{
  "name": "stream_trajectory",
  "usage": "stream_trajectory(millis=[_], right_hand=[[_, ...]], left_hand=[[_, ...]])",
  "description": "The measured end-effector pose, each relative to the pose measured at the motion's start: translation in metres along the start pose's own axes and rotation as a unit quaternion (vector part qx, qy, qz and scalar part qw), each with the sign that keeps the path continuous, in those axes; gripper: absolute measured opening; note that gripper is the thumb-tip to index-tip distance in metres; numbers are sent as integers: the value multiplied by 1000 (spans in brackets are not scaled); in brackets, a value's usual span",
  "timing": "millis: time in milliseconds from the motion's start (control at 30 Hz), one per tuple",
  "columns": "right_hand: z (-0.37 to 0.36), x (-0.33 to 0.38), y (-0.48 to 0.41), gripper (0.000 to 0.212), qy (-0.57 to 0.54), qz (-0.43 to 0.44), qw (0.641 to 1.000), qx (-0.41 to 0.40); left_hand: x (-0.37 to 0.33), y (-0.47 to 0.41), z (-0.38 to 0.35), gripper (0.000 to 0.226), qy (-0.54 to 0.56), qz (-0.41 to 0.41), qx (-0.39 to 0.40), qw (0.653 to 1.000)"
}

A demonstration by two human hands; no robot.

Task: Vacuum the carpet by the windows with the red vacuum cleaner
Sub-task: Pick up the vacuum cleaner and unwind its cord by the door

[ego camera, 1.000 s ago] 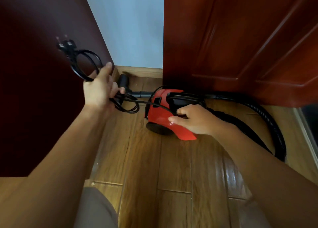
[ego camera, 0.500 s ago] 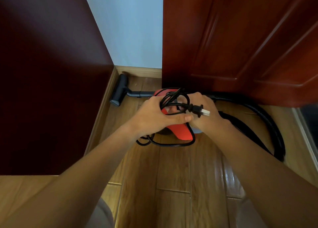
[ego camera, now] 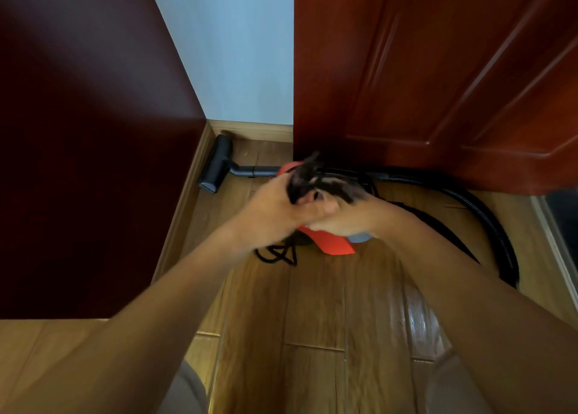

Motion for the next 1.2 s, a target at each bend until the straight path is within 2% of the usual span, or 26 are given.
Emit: stream_trajectory(millis=[33, 100, 167, 233, 333, 400, 467, 533, 567, 633, 700, 733, 800, 867, 967, 1067, 1100, 1200], right_hand=[[1, -1, -4, 16, -130, -9, 991, 3], [18, -17, -7, 14, -241, -54, 968, -45], [29, -18, -1, 9, -249, -48, 965, -67], [34, -4, 5, 12, -280, -7, 957, -68], [30, 16, 12, 14, -254, 38, 964, -67], [40, 11, 13, 9, -237, 36, 964, -112], [58, -8, 20, 37, -129, -2, 976, -174], [71, -38, 26, 65, -30, -70, 975, -209], [73, -50, 27, 72, -33, -92, 971, -218], [72, -55, 26, 69, -118, -87, 961, -234], [67, -38, 19, 57, -197, -45, 946, -252], [60, -28, 14, 55, -225, -31, 941, -251], [41, -11, 4, 56, -311, -24, 923, -224], [28, 8, -2, 56, -432, 11, 885, -176], [25, 23, 0, 50, -565, 51, 813, -129], [12, 19, -1, 43, -671, 12, 737, -81], [8, 18, -3, 43, -681, 2, 729, -69], [1, 17, -7, 48, -644, -3, 764, -41]], left_hand=[[3, -2, -9, 12, 3, -6, 20, 1000], [2, -7, -9, 27, -29, -36, 10, 999], [6, -4, 14, 40, -111, -17, -69, 991], [6, 1, 24, 44, -164, -21, -99, 981], [-3, 0, 18, 30, -217, -89, -97, 967], [-2, -3, 30, 22, -219, -90, -128, 963], [3, -4, 60, 16, -166, -67, -195, 964], [8, 4, 100, 10, -39, -46, -292, 954], [12, 11, 121, 7, 22, -34, -345, 938], [20, 21, 141, 27, 131, -16, -390, 911], [23, 16, 122, 21, 240, 1, -338, 910], [20, 13, 104, 17, 242, 14, -298, 923], [10, 4, 73, 24, 146, 9, -231, 962], [-5, -5, 45, 30, 74, -44, -150, 985], [-6, -10, 30, 57, 7, -76, -74, 994], [9, -9, 24, 73, -56, -38, -52, 996], [16, -10, 20, 68, -60, -14, -34, 998], [23, -8, 15, 26, -111, 30, 12, 993]])
Point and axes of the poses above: each hand's wrist, its own y-axis away from the middle knuckle, its own z-axis out of the back of the hand, x = y × z, the point moved 10 cm from there along -y, towards the middle knuckle, and after that the axes turned 6 degrees about y, right-handed, at the moved point
